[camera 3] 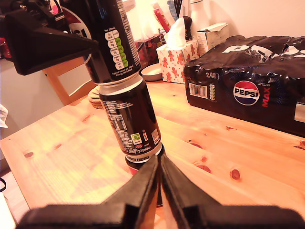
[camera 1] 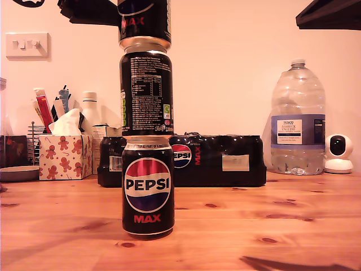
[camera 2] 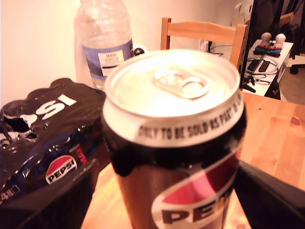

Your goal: Stack up the Pepsi cans on top of each other

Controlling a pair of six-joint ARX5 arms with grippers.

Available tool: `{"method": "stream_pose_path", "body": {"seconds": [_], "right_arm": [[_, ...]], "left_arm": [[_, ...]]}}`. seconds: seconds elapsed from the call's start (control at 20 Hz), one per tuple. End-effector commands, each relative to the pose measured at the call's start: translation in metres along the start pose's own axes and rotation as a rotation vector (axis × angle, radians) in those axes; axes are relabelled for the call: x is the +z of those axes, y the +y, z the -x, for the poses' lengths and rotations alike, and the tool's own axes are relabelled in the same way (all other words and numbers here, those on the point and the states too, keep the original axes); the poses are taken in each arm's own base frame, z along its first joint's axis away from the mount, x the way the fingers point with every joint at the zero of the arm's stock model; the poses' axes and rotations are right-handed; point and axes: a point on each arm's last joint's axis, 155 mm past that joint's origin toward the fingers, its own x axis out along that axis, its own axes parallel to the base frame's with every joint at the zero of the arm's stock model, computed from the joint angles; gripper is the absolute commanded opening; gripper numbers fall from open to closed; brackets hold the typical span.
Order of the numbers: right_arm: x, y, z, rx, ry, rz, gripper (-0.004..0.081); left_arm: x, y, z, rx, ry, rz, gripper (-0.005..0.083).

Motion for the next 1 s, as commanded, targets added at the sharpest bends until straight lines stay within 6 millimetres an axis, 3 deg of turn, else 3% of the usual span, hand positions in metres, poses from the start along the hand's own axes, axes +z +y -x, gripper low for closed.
{"method": "stream_pose_path", "body": {"seconds": [0.0,0.2,0.55,0.95], "right_arm": [[-0.008,0.0,-0.002,0.002,0.015,-0.005,-0.0013],[-0.008,0.0,-0.002,0.002,0.016,-0.005,-0.0013],[-0.008,0.0,-0.002,0.002,0.015,-0.005,-0.0013],[-0.007,0.0,-0.002,0.003,0.012,-0.004,-0.0013]], "left_arm": [[0.004,-0.002,0.001,-0.006,-0.016,-0.002,0.079],[0.011,-0.008,0.003,-0.034,-0.042,-0.011,0.079],[0.041,-0.012,0.017,-0.036,-0.147,-0.033,0.079],[0.09,-0.011,0.03,-0.024,-0.25,-0.077,0.079]]}}
